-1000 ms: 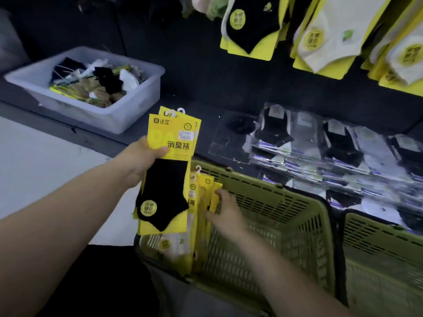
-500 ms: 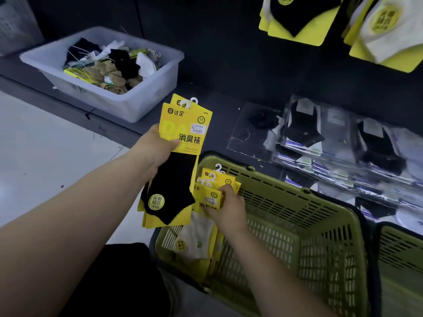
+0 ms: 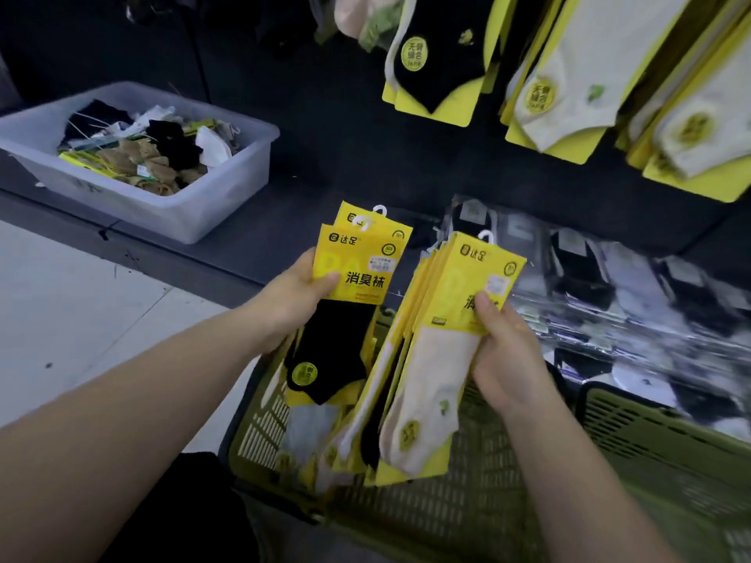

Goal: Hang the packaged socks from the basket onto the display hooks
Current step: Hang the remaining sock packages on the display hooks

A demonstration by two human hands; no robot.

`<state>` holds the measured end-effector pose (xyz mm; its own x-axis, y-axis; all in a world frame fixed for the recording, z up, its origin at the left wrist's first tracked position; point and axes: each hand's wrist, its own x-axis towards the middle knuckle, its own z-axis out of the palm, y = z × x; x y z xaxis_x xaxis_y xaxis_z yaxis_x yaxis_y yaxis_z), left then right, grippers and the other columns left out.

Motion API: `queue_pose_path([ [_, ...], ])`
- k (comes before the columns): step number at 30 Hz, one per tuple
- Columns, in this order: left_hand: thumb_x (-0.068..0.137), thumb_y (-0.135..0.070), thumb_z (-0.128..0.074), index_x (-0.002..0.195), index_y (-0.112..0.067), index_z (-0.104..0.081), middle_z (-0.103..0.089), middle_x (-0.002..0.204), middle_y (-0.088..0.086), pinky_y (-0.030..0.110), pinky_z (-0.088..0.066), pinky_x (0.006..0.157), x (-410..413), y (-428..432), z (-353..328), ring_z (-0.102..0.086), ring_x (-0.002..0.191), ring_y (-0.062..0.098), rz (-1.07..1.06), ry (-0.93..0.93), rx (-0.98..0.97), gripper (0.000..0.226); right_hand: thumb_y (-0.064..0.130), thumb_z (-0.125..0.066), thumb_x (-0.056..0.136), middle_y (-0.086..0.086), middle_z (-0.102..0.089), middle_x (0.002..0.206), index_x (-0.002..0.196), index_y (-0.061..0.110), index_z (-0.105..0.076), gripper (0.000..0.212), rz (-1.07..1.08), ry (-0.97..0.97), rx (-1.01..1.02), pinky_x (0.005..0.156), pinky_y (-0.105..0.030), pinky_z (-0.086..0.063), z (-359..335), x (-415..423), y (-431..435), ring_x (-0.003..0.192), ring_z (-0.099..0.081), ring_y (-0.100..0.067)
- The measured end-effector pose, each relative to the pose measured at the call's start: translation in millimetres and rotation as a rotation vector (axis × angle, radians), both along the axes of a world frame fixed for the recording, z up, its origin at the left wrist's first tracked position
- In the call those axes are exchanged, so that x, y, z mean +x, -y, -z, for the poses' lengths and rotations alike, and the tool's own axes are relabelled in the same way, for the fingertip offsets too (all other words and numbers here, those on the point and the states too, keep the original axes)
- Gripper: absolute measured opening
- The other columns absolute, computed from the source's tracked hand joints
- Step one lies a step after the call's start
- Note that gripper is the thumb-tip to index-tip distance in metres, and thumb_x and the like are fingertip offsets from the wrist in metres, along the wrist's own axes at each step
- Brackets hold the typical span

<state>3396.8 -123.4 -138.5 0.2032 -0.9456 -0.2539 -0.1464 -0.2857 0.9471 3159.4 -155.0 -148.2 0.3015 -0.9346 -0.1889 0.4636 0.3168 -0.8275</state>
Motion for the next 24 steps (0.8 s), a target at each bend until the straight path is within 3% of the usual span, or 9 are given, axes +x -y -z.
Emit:
queue_pose_path([
  [4,0.101,-0.032,-0.04,0.131,-0.034,-0.047,-0.069,0.113,-0.008,0.042,-0.048,0.094,-34.7,2.4,-0.9,-0.063,0.108,0.018,0.056,-0.213,0.045,0.031,0.021,-0.064,0.081,-0.001,-0.074,0.1,0.107,0.016,-0.062,0.027,0.089,-0.09,-0.085,0.071,-0.029,-0.058,-19.0,7.3,5.8,0.09,-0.071,-0.016],
  [6,0.1,-0.042,-0.037,0.133,-0.037,-0.046,-0.065,0.123,-0.009,0.046,-0.044,0.101,-48.9,4.2,-3.4,-0.059,0.117,0.02,0.067,-0.268,0.062,0.034,0.015,-0.062,0.088,0.002,-0.075,0.098,0.105,0.018,-0.062,0.018,0.166,-0.16,-0.105,0.072,-0.028,-0.057,-19.4,8.3,5.4,0.091,-0.071,-0.016],
  [8,0.09,-0.063,-0.04,0.141,-0.036,-0.037,-0.051,0.14,-0.009,0.051,-0.034,0.11,-61.4,6.0,-7.6,-0.047,0.13,0.021,0.099,-0.26,0.079,0.058,0.012,-0.06,0.09,0.001,-0.074,0.1,0.106,0.018,-0.063,0.017,0.205,-0.165,-0.114,0.071,-0.027,-0.057,-19.2,6.5,3.5,0.092,-0.071,-0.017],
  [11,0.062,-0.069,-0.061,0.134,-0.035,-0.04,-0.06,0.129,-0.01,0.045,-0.042,0.105,-80.6,5.5,-11.6,-0.058,0.118,0.017,0.181,-0.306,0.022,0.083,0.011,-0.063,0.088,-0.002,-0.075,0.098,0.103,0.017,-0.066,0.017,0.204,-0.179,-0.17,0.07,-0.027,-0.057,-23.1,1.3,-1.2,0.09,-0.071,-0.019],
  [15,0.076,-0.044,-0.071,0.132,-0.032,-0.04,-0.067,0.117,-0.007,0.039,-0.053,0.092,-103.6,5.4,-10.3,-0.067,0.103,0.015,0.146,-0.35,-0.049,0.065,0.003,-0.068,0.082,0.003,-0.073,0.095,0.106,0.019,-0.066,0.028,0.243,-0.271,-0.245,0.072,-0.026,-0.056,-34.4,-16.2,-3.4,0.09,-0.068,-0.014],
  [17,0.075,-0.045,-0.071,0.131,-0.032,-0.041,-0.068,0.115,-0.007,0.036,-0.056,0.087,-112.0,5.7,-12.8,-0.068,0.1,0.014,0.143,-0.353,-0.086,0.065,0.004,-0.07,0.081,0.004,-0.071,0.098,0.108,0.019,-0.064,0.031,0.252,-0.369,-0.291,0.075,-0.027,-0.056,-43.9,-30.2,-3.8,0.094,-0.065,-0.013],
  [20,0.064,-0.052,-0.071,0.125,-0.034,-0.047,-0.071,0.108,-0.01,0.03,-0.058,0.077,-130.4,0.6,-23.9,-0.07,0.095,0.011,0.154,-0.355,-0.148,0.068,0.024,-0.075,0.078,0.003,-0.068,0.105,0.108,0.022,-0.059,0.033,0.297,-0.541,-0.352,0.08,-0.032,-0.054,-64.9,-49.1,-5.0,0.098,-0.063,-0.016],
  [22,0.065,-0.05,-0.07,0.114,-0.04,-0.051,-0.073,0.101,-0.015,0.022,-0.057,0.068,-148.0,-2.6,-32.9,-0.071,0.091,0.007,0.174,-0.363,-0.195,0.054,0.033,-0.078,0.073,0.003,-0.068,0.101,0.103,0.024,-0.057,0.037,0.326,-0.599,-0.375,0.077,-0.031,-0.055,-83.0,-60.6,-4.2,0.094,-0.064,-0.015],
  [24,0.068,-0.046,-0.071,0.107,-0.04,-0.055,-0.073,0.099,-0.018,0.018,-0.055,0.063,-169.3,-3.3,-42.0,-0.071,0.089,0.006,0.193,-0.386,-0.231,0.043,0.03,-0.081,0.071,0.004,-0.071,0.093,0.096,0.025,-0.058,0.034,0.343,-0.642,-0.405,0.072,-0.03,-0.057,-102.0,-76.4,-2.5,0.087,-0.068,-0.012],
])
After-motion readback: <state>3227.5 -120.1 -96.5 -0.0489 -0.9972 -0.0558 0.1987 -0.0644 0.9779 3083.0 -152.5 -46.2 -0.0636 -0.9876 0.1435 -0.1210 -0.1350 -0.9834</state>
